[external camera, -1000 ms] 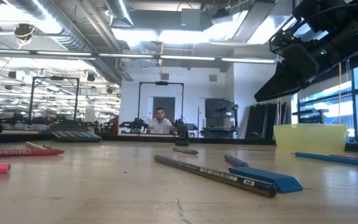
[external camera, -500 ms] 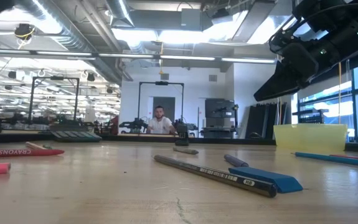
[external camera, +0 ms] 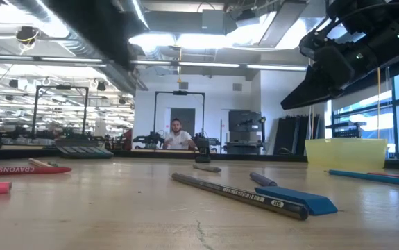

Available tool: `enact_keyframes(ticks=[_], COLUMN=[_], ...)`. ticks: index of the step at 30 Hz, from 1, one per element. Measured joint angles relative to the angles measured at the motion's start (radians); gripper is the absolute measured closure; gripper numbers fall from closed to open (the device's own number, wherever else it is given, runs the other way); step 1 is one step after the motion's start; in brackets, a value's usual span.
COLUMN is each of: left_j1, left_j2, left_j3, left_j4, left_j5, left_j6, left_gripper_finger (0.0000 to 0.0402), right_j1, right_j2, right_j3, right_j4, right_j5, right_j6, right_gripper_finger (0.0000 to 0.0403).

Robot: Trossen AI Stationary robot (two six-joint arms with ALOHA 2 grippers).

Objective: Sort crayons/erasers/pens/pencils in bins
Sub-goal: Put the red eraser into the blue bin

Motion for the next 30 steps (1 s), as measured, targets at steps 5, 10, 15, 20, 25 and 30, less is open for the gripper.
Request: enact_keyframes(ticks=[5,10,15,20,25,30], left_j1=[0.097,0.166,0.201,0.222,0.242,0.249], left_j2=[0.133,0.276,0.386,0.449,0.461,0.461], left_j3=[0.0,0.0,0.0,0.0,0.001,0.001], left_j4=[0.39,0.645,0.765,0.819,0.82,0.811], left_j5=[0.088,0.335,0.449,0.449,0.431,0.354], left_j6=[0.31,0.447,0.481,0.47,0.425,0.421], left_gripper_finger=[0.0264,0.0264,0.0264,0.0264,0.0264,0.0264], right_j1=[0.0,0.0,0.0,0.0,0.001,0.016], right_j2=[0.0,0.0,0.0,-0.001,-0.001,-0.001], right_j3=[0.0,0.0,0.0,0.0,0.038,0.148], right_j4=[-0.003,-0.02,-0.041,-0.044,-0.212,-0.572], right_j5=[-0.019,-0.1,-0.104,-0.097,-0.096,-0.037], right_j6=[0.0,0.029,0.028,0.043,0.166,0.328], right_gripper_finger=[0.0246,0.0246,0.0246,0.0246,0.0246,0.0246])
